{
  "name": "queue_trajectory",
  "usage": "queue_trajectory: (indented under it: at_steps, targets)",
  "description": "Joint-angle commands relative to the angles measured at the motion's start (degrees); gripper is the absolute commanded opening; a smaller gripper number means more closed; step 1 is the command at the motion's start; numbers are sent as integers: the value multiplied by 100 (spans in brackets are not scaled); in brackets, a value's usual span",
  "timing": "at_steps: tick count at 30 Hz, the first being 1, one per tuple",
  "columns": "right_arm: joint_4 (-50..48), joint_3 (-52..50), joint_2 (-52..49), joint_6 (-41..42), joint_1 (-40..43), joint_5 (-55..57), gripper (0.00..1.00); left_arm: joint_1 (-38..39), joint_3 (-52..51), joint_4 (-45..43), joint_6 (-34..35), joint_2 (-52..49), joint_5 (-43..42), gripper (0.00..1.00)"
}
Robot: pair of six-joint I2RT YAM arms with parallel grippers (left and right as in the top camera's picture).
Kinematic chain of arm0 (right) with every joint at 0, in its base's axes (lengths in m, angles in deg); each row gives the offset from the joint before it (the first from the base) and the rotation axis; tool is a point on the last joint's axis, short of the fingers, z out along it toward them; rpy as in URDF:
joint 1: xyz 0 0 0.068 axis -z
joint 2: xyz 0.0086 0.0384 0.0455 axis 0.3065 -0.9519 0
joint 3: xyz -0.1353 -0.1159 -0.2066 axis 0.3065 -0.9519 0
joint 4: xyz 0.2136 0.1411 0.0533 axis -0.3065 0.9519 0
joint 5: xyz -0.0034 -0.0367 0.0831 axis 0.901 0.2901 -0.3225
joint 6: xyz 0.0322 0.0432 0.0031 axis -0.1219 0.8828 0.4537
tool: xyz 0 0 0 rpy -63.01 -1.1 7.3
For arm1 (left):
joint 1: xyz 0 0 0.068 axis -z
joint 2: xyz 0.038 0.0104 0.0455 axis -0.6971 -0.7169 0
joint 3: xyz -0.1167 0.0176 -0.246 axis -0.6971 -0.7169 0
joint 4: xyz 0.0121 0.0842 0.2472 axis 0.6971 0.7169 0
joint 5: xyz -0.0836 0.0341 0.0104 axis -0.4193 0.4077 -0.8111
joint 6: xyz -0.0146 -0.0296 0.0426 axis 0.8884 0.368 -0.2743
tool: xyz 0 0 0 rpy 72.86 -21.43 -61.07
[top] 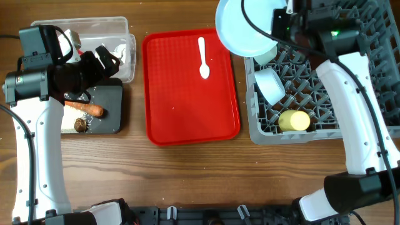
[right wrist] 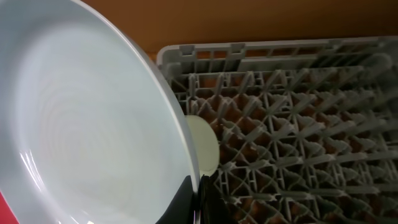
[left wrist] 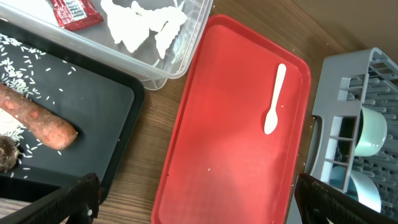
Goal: Sort waste into correct bins and load items into the dishwasher rack
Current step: 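Lift the light blue plate into the rack and stand it upright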
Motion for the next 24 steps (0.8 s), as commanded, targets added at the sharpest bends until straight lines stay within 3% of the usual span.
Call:
queue_trajectory:
  at_steps: [1, 4, 11, 15, 24]
  targets:
    - [-48, -35, 164, -116, 243, 485, 4, -31, 46, -15, 50, -33, 31, 100]
    - [-66, -35, 192, -175, 468, 1239, 4, -31, 48, -13, 48, -33, 31, 100]
    - [-831, -37, -96, -2133, 533, 4030, 5, -31, 46, -15, 50, -33, 31, 100]
    - [-693, -52, -542, -2964, 575, 4037, 4, -31, 46, -13, 50, -33, 31, 100]
    - [72, -57, -1261, -2942, 498, 3167, 4, -31, 48, -15, 48, -31, 31, 100]
